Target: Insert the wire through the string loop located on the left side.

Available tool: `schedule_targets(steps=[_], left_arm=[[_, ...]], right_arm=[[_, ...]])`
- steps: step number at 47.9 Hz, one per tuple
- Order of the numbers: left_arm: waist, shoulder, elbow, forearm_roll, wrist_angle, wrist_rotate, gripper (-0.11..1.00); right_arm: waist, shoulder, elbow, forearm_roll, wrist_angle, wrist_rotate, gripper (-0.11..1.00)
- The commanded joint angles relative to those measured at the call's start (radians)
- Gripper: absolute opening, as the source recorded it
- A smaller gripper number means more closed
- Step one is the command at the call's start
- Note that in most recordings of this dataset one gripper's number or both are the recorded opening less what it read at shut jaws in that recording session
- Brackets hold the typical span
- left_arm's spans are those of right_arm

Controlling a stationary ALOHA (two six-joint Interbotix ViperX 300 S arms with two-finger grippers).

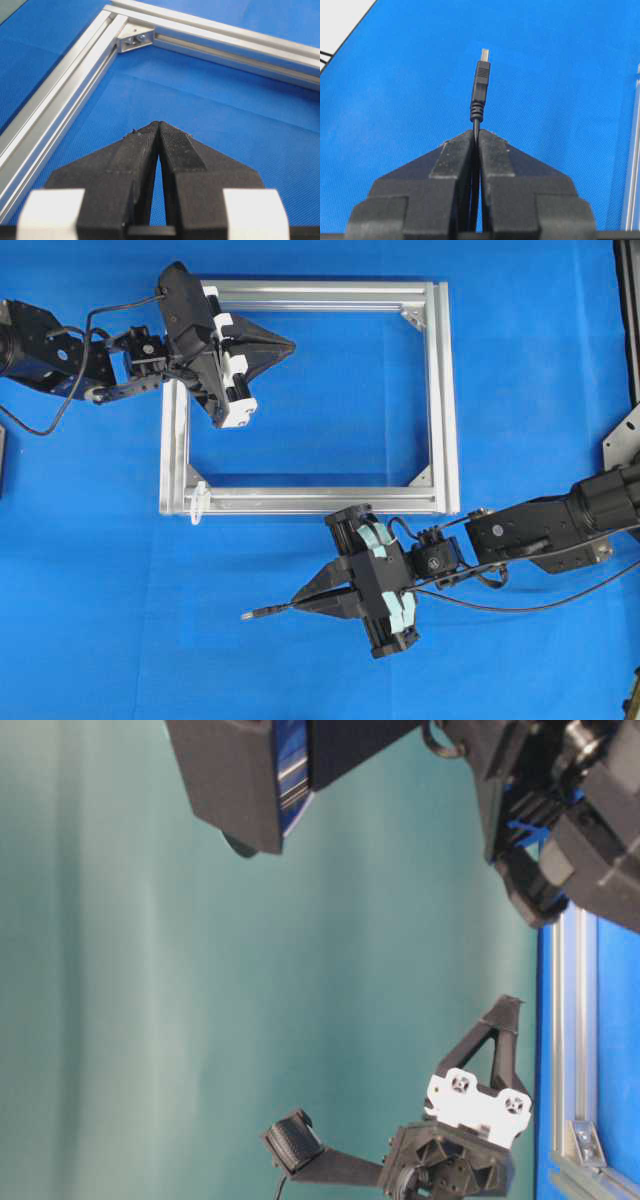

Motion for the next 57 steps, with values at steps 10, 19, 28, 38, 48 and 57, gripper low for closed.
schedule_targets(steps=[10,19,28,38,48,57], left_arm=[[-0.002,-0.026,-0.009,0.003,-0.005,-0.002,0.00],[-0.002,-0.028,-0.009,0.003,-0.005,0.000,0.00],[-0.003,-0.026,-0.008,0.003,-0.005,0.000,0.00],[-0.002,-0.028,-0.009,0.003,-0.005,0.000,0.00],[-0.002,-0.028,-0.008,0.003,-0.005,0.000,0.00],[-0.002,-0.028,-0.008,0.003,-0.005,-0.002,0.00]], right_arm=[[0.005,-0.032,-0.008,-0.002,-0.008,-0.002,0.00],[0.005,-0.032,-0.006,-0.002,-0.006,-0.002,0.00],[0.006,-0.032,-0.008,-0.002,-0.008,-0.002,0.00],[0.006,-0.031,-0.006,-0.002,-0.008,-0.002,0.00],[0.005,-0.032,-0.006,-0.002,-0.008,-0.002,0.00],[-0.009,-0.034,-0.002,-0.003,-0.009,-0.008,0.00]])
